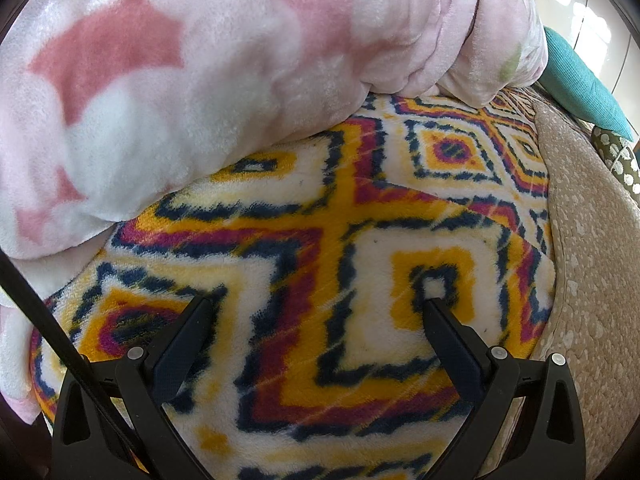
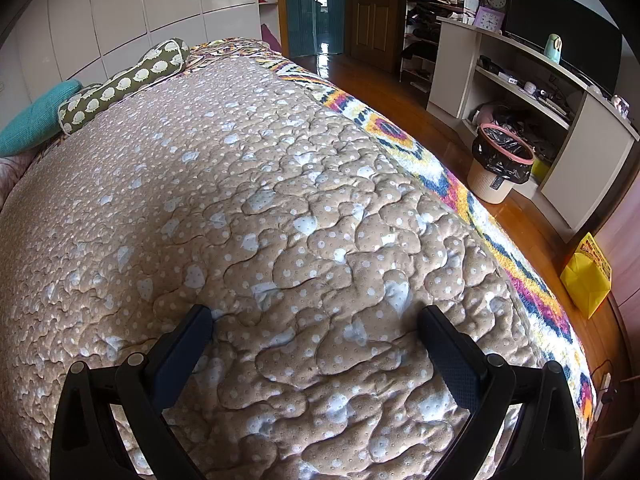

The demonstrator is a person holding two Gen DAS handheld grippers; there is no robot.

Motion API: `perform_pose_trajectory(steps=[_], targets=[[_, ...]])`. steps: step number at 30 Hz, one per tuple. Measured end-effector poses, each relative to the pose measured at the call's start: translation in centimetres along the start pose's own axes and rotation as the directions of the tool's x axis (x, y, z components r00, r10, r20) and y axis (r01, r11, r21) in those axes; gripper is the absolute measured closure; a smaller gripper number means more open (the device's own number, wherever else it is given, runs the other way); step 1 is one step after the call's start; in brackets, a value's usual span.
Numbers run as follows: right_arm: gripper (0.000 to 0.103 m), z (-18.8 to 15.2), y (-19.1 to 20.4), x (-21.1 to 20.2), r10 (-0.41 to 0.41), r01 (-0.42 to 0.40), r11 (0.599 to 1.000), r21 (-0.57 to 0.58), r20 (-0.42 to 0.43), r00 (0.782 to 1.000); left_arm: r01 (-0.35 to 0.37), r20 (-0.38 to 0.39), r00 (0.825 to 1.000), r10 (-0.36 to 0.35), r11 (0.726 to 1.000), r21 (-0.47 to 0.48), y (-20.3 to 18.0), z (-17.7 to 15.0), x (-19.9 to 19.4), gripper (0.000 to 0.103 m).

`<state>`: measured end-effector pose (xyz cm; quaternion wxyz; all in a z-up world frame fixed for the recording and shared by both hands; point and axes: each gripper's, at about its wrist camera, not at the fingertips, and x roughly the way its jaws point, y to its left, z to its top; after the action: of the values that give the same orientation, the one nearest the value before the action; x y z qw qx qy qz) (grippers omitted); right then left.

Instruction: Fold small clothes

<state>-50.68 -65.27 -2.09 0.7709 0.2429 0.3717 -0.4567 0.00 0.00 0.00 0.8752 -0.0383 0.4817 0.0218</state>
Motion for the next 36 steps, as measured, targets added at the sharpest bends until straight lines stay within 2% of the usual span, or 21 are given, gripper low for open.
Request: perform_pose_trajectory(steps=[23,26,30,33,36], targets=[[0.000,0.0,0.0,0.0,0.000,0.000,1.000,-0.001,0.001,1.000,0.001,0.000,1.000,-0.001,1.000,0.000,0.0,0.0,0.0,0.000],[0.000,0.0,-0.3,-0.1,0.022,-0.022,1.000,0.013,0.005,1.000,0.000,0.000,1.000,0.000,1.000,0.000,0.1,0.0,0.0,0.000],[0.000,0.1,0.1,-0.4,-0.001,0.001,1.000,-0.004,0.002,1.000,-0.018,-0.010,1.000,0.018,1.000,0.008,-0.1,0.0,-0.1,0.000],[0.000,0.1,0.1,-0.4,0.004,-0.004,1.000,0.000,0.002,1.000,-0.039,0.027,0.999,0.038,0.999,0.017,-1.1,0.7,-0.4,0.000],[0.000,-0.3,-0.2,-0.2,0.005,-0.005,1.000,0.002,0.003,1.000,-0.107,0.125,0.987,0.102,0.994,0.035,-1.5,0.2,-3.4,0.000]])
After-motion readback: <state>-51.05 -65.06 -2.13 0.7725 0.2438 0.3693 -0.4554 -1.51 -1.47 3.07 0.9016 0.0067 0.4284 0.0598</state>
